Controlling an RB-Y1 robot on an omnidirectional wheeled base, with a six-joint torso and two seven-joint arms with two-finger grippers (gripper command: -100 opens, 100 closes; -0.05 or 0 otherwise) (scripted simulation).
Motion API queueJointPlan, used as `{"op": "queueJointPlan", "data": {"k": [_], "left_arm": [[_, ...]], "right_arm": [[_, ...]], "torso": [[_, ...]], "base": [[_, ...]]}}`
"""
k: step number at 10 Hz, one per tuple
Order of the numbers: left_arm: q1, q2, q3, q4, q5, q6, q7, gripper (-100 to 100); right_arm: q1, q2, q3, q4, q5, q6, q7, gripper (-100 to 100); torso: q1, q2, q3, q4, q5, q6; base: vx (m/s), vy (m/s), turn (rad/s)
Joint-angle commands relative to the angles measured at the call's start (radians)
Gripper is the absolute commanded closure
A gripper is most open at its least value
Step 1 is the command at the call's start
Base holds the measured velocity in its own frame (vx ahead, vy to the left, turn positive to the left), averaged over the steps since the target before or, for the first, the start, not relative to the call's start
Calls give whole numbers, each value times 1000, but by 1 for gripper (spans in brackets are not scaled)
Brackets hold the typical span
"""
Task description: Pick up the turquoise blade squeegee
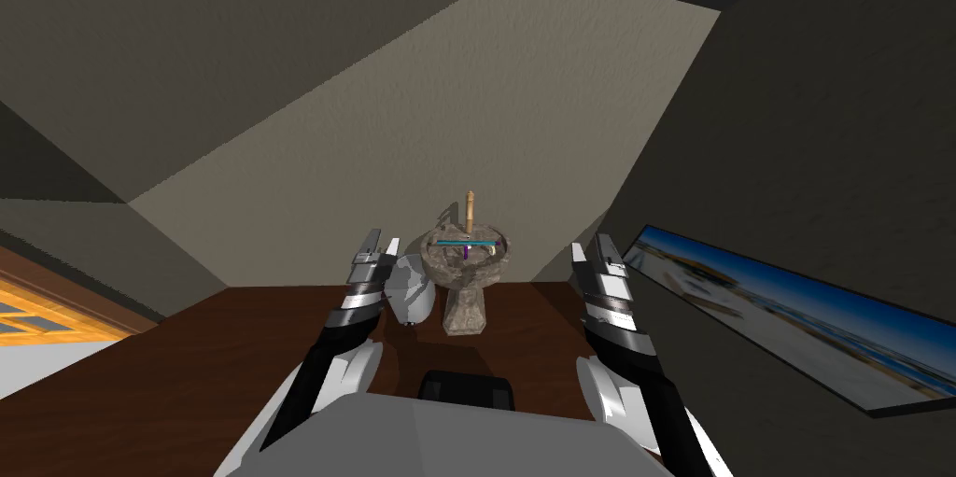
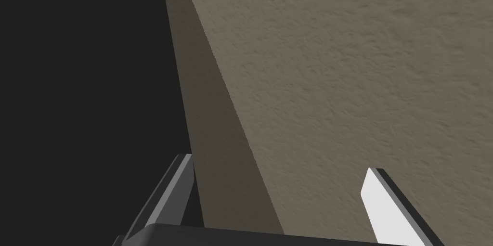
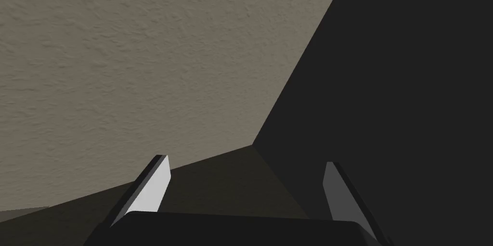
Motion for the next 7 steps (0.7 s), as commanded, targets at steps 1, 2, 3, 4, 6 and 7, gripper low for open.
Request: {"op": "queueJointPlan", "data": {"k": [1,2,3,4,6,7], "left_arm": [[-1,30,-2,4,0,3,4,-100],[-2,51,-5,9,-1,6,7,-100],[-3,71,-8,15,-1,11,12,-100],[-5,90,-11,23,-2,16,17,-100],[-13,126,-24,54,-2,37,36,-100],[-20,136,-33,78,-2,54,51,-100]], "right_arm": [[0,0,0,0,0,0,0,0],[0,0,0,0,0,0,0,0],[0,0,0,0,0,0,0,0],[0,0,0,0,0,0,0,0],[0,0,0,0,0,0,0,0],[0,0,0,0,0,0,0,0]], "torso": [[0,0,0,0,0,0],[-1,0,0,0,0,0],[-2,0,0,0,0,0],[-4,1,0,0,-1,0],[-7,0,0,0,-1,0],[-9,1,0,0,-2,0]], "base": [[-4,-18,-6],[-8,-44,-7],[-14,-62,-6],[-10,-72,-7],[-4,-124,-18],[-18,-173,-21]]}}
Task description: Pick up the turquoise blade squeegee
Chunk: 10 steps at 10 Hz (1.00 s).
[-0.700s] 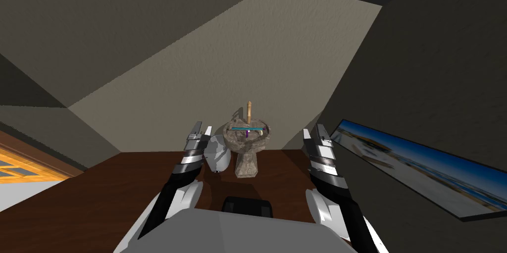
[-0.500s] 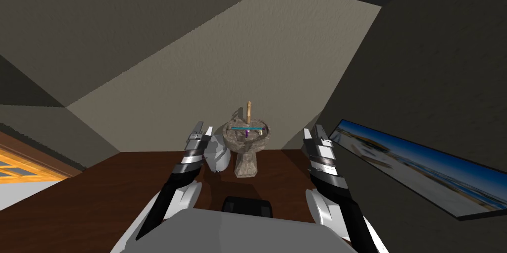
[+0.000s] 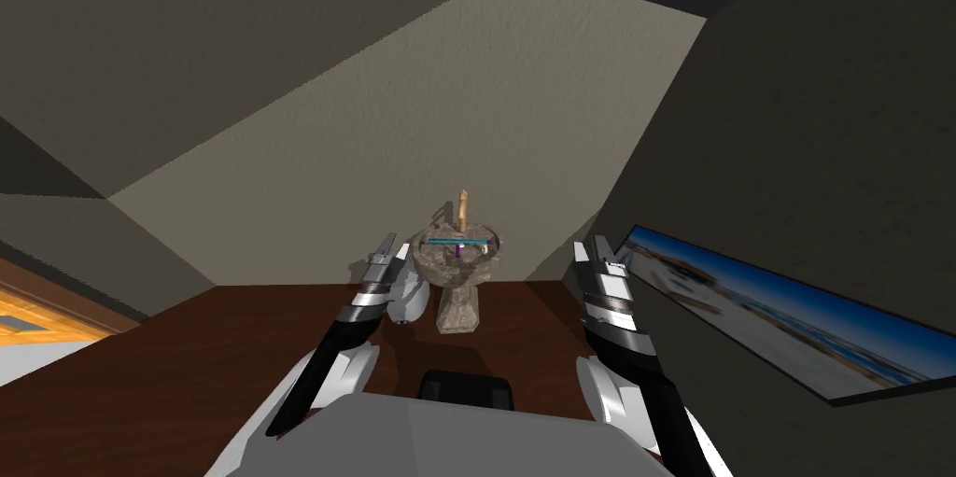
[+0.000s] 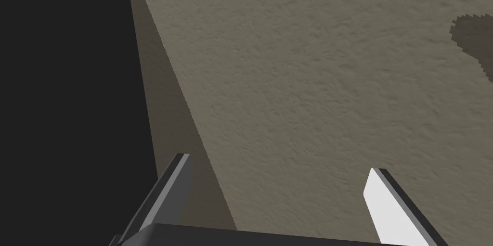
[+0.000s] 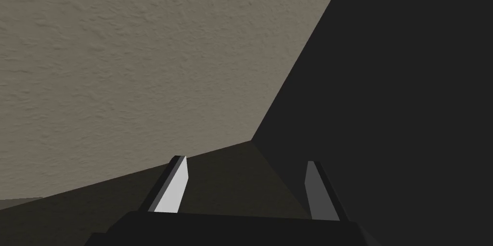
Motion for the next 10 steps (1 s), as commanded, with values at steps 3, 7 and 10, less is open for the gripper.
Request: {"op": "queueJointPlan", "data": {"k": [3,7,10], "left_arm": [[-18,12,-29,70,4,55,46,-100],[-53,13,-41,144,22,111,83,-100],[-84,17,-40,202,43,160,92,-100]], "right_arm": [[0,0,0,0,0,0,0,0],[0,0,0,0,0,0,0,0],[0,0,0,0,0,0,0,0]], "torso": [[-4,-1,0,0,-1,0],[5,-3,-1,-1,1,0],[7,-7,-4,-1,1,0]], "base": [[-3,-204,-21],[28,-107,-15],[85,-59,-1]]}}
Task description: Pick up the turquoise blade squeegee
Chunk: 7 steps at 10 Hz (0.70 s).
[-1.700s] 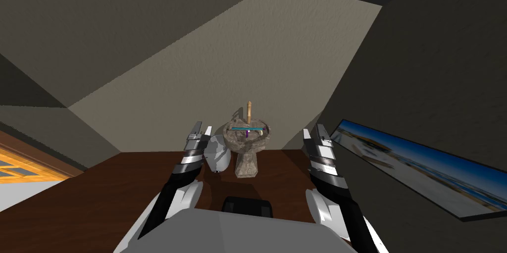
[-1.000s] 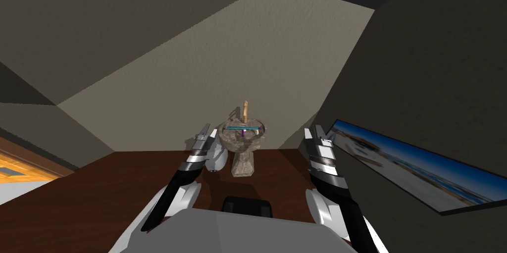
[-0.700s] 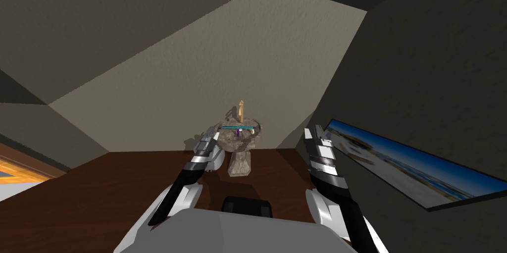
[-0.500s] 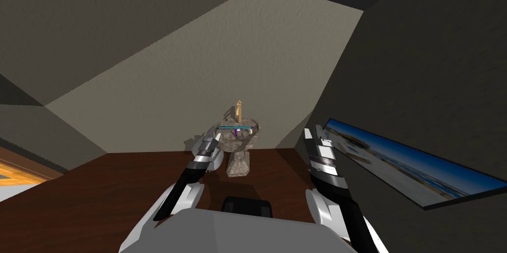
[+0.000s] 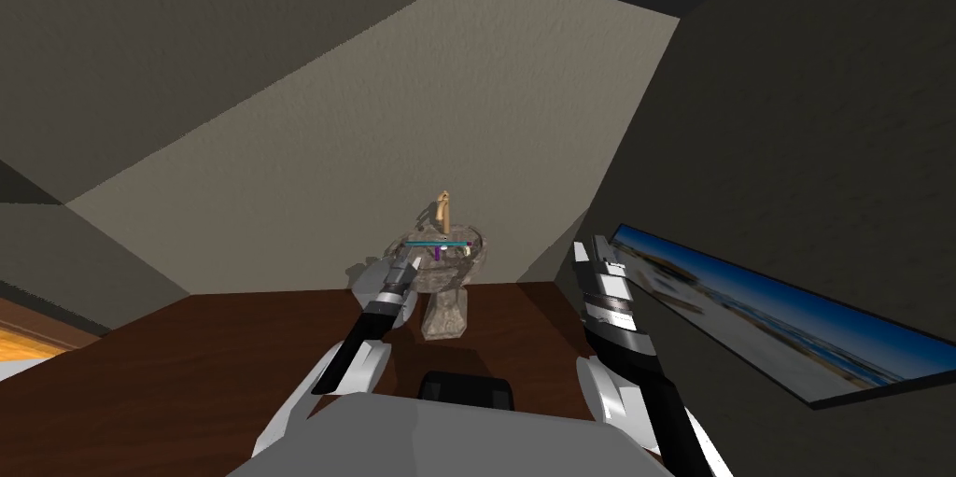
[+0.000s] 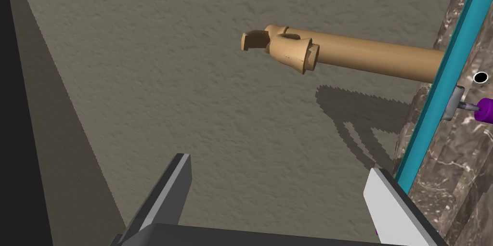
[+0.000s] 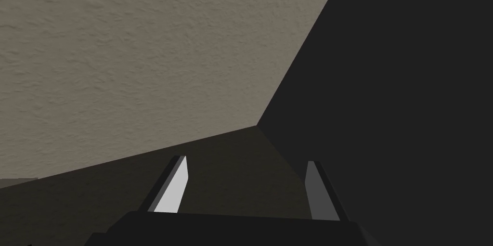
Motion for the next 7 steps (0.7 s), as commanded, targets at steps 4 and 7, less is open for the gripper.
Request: {"op": "queueJointPlan", "data": {"k": [4,7], "left_arm": [[-41,2,7,74,28,66,-3,-100],[-64,-6,10,122,46,115,-14,-100]], "right_arm": [[0,0,0,0,0,0,0,0],[0,0,0,0,0,0,0,0]], "torso": [[2,1,1,0,0,0],[2,0,0,0,0,0]], "base": [[66,-12,2],[86,-5,5]]}}
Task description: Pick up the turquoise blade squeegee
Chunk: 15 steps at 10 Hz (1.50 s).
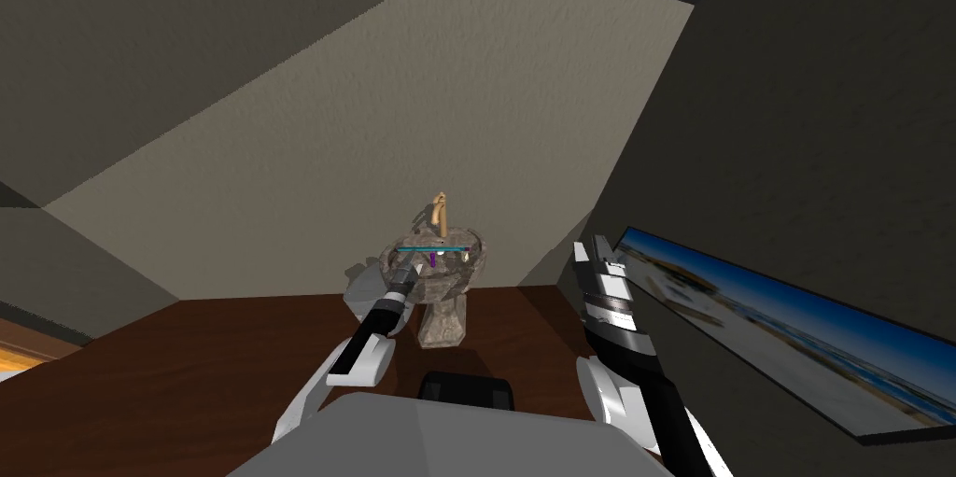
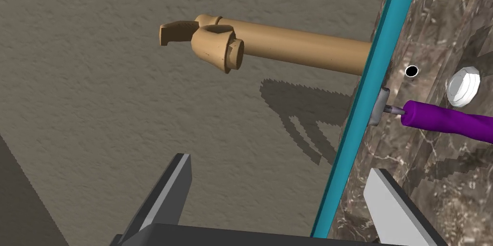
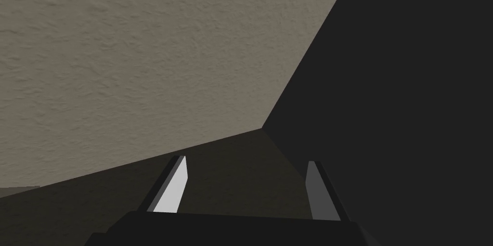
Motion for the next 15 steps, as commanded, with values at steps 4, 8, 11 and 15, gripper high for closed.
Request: {"op": "queueJointPlan", "data": {"k": [4,8,11,15], "left_arm": [[-40,-41,7,73,26,75,-22,-100],[-67,-142,12,113,42,121,-37,-100],[-69,-144,13,115,43,120,-36,0],[-69,-144,13,115,43,120,-36,100]], "right_arm": [[0,0,0,0,0,0,0,0],[0,0,0,0,0,0,0,0],[0,0,0,0,0,0,0,0],[0,0,0,0,0,0,0,0]], "torso": [[0,0,0,0,0,0],[0,-1,-1,0,0,0],[0,3,2,1,0,0],[0,6,4,1,0,0]], "base": [[87,0,4],[112,14,-3],[35,6,-3],[0,0,0]]}}
